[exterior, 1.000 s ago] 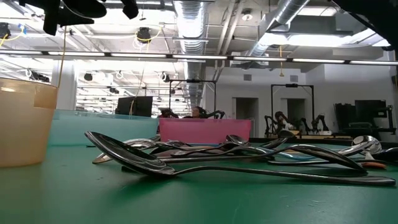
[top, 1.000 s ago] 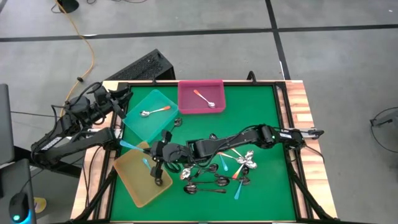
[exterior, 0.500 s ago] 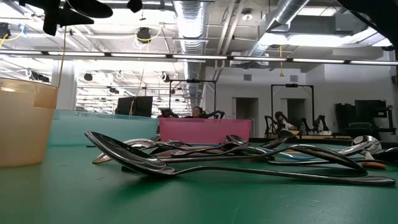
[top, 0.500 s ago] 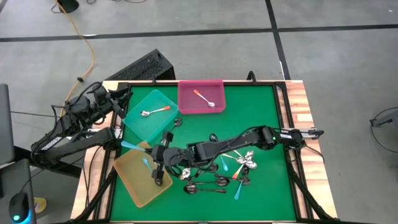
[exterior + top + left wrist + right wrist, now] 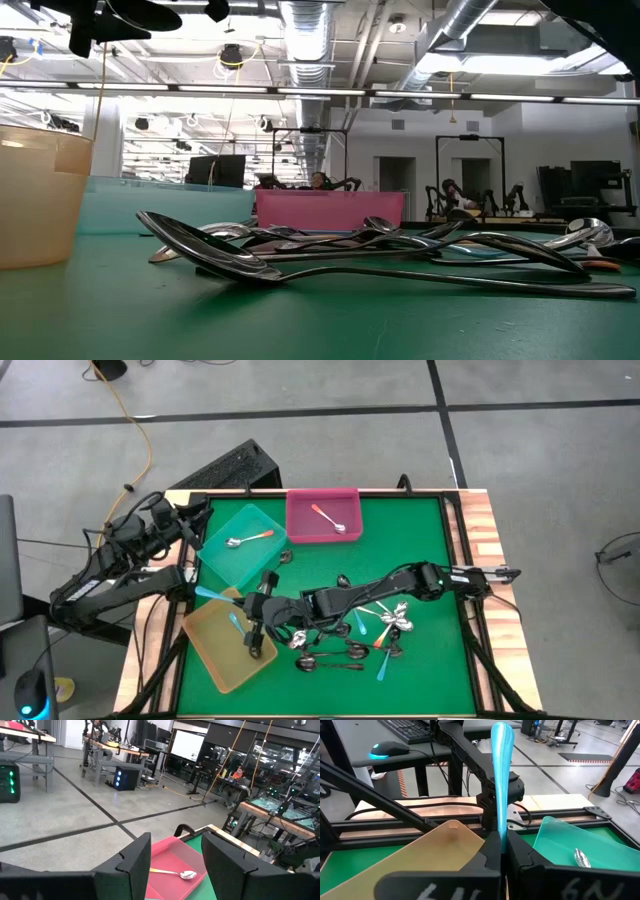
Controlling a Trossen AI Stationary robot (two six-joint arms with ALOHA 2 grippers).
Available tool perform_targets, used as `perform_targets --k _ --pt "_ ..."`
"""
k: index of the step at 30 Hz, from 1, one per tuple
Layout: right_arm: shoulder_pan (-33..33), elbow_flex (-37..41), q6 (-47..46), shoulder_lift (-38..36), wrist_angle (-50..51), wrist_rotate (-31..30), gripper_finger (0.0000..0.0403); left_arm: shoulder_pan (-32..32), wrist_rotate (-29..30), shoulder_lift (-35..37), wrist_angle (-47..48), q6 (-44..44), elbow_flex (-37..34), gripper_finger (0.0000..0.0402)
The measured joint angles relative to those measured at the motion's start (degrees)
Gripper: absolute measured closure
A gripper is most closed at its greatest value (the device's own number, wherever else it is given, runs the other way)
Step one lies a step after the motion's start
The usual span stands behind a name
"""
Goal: Sort silverware by color (type)
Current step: Put the blue spoon into the orange bin
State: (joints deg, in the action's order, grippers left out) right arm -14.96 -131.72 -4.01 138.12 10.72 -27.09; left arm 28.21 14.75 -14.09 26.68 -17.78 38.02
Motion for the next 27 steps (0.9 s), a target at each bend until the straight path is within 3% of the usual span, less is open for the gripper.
perform_targets --k 8,13,21,27 --pt "0.0 -0.1 -0.8 1.4 -1.6 0.2 0.0392 0.0 0.8 0.0 0.0 0.0 0.0 0.0243" --pt "0.1 0.1 -0.9 5.8 -5.6 8.8 0.0392 0.0 0.8 0.0 0.0 -0.7 0.0 0.0243" --pt "-0.4 0.0 -1.2 6.4 -6.5 9.0 0.0392 0.0 1.0 0.0 0.0 -0.9 0.0 0.0243" --pt "-0.2 0.0 -4.3 6.5 -6.8 14.5 0.0392 0.0 0.9 0.0 0.0 -1.9 0.0 0.0243"
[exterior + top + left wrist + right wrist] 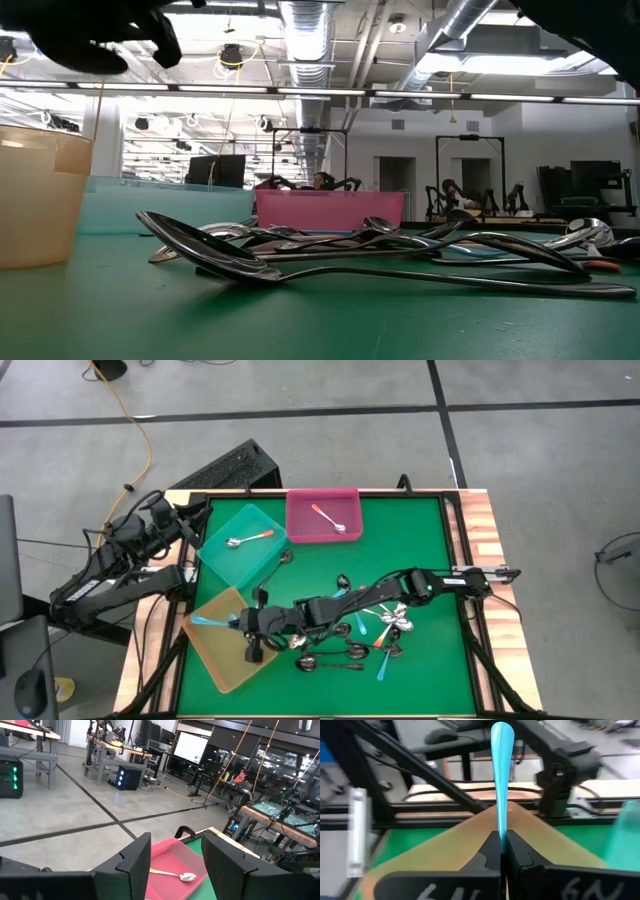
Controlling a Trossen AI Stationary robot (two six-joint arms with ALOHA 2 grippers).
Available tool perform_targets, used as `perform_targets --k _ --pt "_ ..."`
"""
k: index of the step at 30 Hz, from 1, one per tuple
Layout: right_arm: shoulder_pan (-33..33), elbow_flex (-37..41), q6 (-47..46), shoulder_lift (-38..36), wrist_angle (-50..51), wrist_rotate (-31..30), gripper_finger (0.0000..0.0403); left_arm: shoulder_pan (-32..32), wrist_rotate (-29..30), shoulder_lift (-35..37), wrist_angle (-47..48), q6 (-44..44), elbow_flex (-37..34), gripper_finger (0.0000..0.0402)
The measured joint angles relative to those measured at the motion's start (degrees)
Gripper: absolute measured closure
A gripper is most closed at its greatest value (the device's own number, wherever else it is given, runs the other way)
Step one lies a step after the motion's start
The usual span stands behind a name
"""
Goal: Sort silverware by color (type)
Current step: Put the blue spoon into the orange bin
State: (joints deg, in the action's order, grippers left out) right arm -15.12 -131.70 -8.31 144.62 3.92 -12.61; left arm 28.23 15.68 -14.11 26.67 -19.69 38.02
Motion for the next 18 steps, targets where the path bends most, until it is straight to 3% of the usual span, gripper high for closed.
perform_targets --k 7,14,18 --pt "1.1 -0.1 -5.5 1.5 -0.7 5.3 0.0392 0.0 0.0 0.0 0.0 0.0 0.0 0.0243" --pt "3.5 0.0 -14.1 3.3 -3.5 15.4 0.0392 0.0 -0.1 0.0 0.0 -0.5 0.0 0.0243" --pt "3.9 0.0 -15.4 3.8 -3.6 16.1 0.0392 0.0 0.0 0.0 0.0 -0.5 0.0 0.0243"
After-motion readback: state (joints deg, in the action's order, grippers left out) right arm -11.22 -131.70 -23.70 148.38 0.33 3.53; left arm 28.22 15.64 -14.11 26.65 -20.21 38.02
